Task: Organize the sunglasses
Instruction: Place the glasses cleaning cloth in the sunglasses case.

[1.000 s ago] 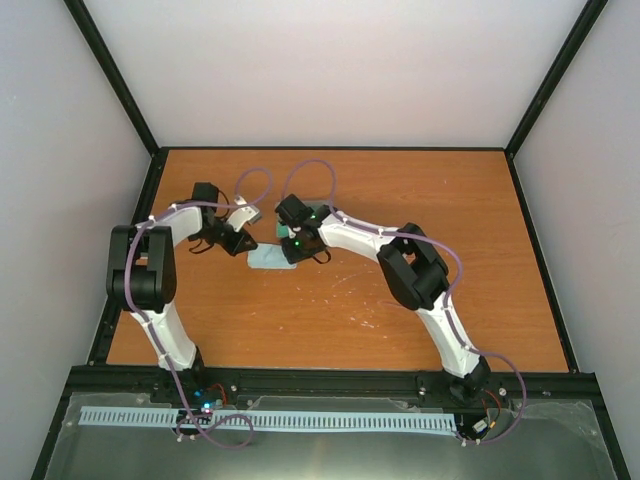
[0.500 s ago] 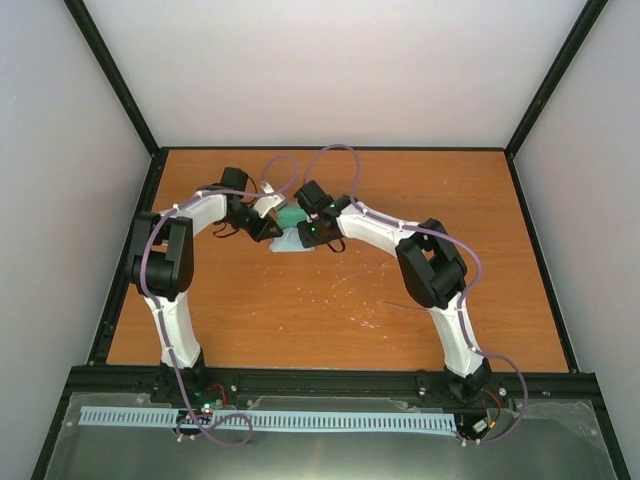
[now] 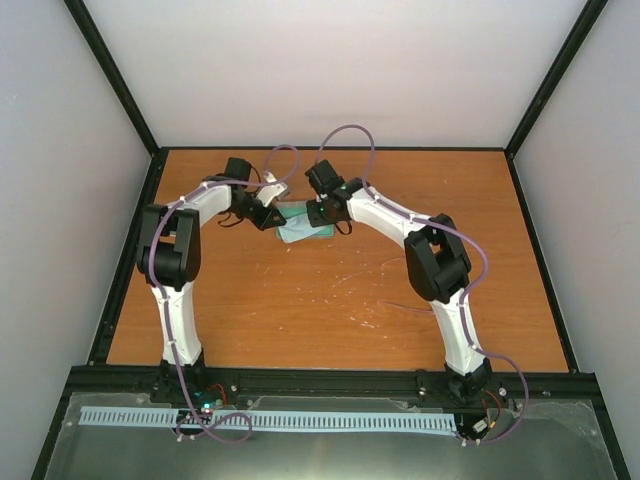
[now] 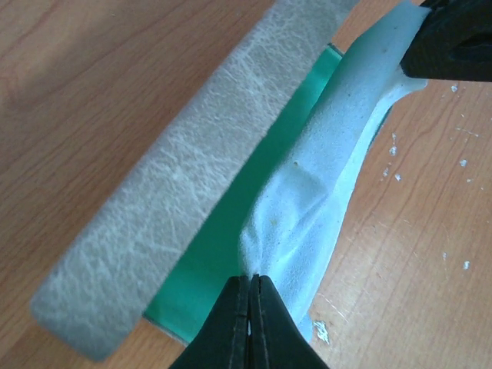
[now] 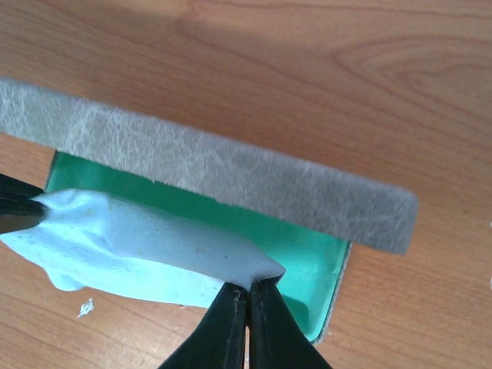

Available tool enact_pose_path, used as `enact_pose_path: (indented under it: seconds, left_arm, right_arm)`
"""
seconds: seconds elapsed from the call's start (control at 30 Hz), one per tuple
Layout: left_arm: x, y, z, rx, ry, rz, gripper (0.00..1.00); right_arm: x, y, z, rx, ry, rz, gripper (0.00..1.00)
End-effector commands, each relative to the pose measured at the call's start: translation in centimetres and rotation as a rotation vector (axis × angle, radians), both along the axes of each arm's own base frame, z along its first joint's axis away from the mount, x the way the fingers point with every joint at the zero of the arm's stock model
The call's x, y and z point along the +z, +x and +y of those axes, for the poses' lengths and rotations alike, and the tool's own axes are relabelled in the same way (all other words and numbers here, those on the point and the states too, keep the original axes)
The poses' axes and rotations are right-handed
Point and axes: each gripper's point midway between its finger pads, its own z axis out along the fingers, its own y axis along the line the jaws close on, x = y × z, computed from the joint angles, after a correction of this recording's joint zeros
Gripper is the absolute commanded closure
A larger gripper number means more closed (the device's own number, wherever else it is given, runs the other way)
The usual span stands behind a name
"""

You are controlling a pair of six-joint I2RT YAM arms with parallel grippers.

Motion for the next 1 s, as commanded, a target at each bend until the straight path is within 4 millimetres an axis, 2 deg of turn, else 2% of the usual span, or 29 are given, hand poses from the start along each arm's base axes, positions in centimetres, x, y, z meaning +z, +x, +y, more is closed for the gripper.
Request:
enact_pose_path:
  seconds: [0.0,0.4,0.7,0.9,0.97]
  left_arm:
    - [0.4,1.2,-0.8,-0.004,-0.007,-0.013,1.0]
    - [0.0,3.6,-1.8,-0.021,0.012,-0.045,1.0]
    - [-1.0,3.1,-3.4,-0.054,0.032,-0.048,1.0]
    - [-1.0,3.2,-3.3,-0.047,0.057,-0.067,0.9]
    - [-1.0,3.2,-3.1,-0.042,0.065,-0.074,0.8]
  right_arm:
    - [-1.2,0.6,-0.4,0.006,-0.034,0.022,0.97]
    - [-2.9,1.1,-1.6,-0.021,-0.064,0.063,0.97]
    - [-4.8,0.7,-2.2,-0.022,-0.089,0.118,0.97]
    - [-6.1,0.0,-2.5,-0.034,-0.105,0.165,0.97]
    - [-6.3,0.0,-2.7,-0.044,-0.112,0.168,0.9]
